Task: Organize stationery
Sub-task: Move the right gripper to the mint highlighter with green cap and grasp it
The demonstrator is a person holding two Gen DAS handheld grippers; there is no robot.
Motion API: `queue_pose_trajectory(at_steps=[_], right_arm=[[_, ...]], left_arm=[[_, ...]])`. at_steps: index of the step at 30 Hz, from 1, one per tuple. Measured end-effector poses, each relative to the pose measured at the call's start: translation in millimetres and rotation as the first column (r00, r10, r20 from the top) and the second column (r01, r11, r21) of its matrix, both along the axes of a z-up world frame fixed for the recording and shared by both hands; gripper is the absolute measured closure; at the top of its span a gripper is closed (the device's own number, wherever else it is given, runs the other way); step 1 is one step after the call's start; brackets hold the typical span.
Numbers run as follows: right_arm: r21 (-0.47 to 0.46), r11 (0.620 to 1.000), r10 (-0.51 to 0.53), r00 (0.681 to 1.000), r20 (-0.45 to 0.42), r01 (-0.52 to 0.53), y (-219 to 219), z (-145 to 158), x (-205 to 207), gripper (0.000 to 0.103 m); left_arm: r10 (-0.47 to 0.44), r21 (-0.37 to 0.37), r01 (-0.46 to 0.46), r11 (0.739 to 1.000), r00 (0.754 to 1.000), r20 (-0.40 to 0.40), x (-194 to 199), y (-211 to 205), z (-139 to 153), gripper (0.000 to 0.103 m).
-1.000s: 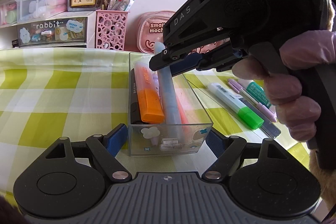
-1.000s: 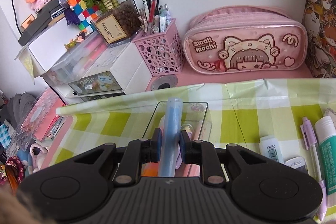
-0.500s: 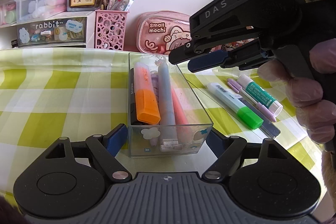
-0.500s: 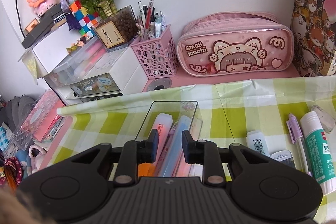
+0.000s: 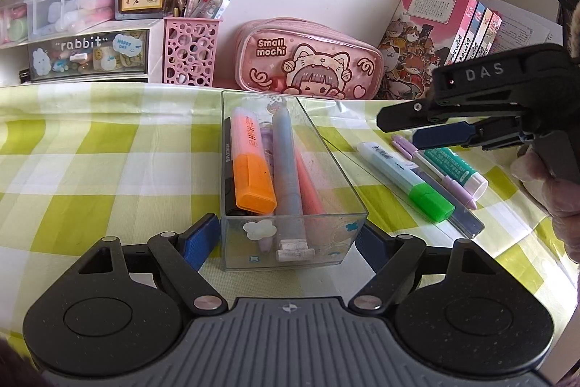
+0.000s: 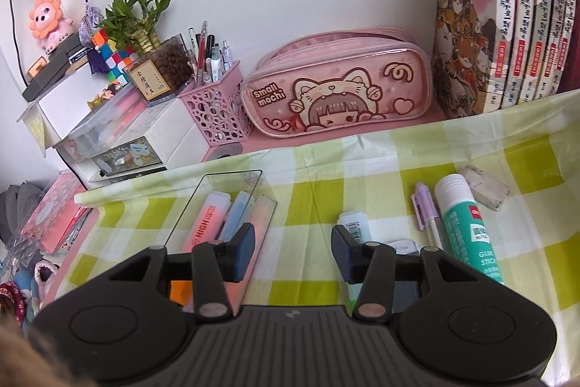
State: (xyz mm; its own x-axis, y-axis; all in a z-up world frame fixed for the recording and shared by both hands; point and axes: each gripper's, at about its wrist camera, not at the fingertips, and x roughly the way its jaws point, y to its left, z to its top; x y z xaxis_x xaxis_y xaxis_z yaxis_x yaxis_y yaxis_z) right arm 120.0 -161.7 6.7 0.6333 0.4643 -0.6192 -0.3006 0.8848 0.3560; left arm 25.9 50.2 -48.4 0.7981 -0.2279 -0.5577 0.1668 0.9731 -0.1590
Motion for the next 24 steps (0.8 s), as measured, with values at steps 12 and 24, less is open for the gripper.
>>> queue_pose_trajectory(at_steps=[12, 24], right_arm=[[-0.038, 0.999, -0.011, 1.0, -0.024, 0.01, -38, -17, -15, 0.038], [-0.012, 0.996, 0.085, 0.996, 0.0, -0.085, -34, -25, -22, 0.038]], left_arm=[[-0.002, 0.005, 0.002, 1.0, 1.0, -0.001, 1, -1, 0, 0.023], [0.0, 0.004, 0.0, 1.0, 1.0, -0.001, 1, -1, 0, 0.023]])
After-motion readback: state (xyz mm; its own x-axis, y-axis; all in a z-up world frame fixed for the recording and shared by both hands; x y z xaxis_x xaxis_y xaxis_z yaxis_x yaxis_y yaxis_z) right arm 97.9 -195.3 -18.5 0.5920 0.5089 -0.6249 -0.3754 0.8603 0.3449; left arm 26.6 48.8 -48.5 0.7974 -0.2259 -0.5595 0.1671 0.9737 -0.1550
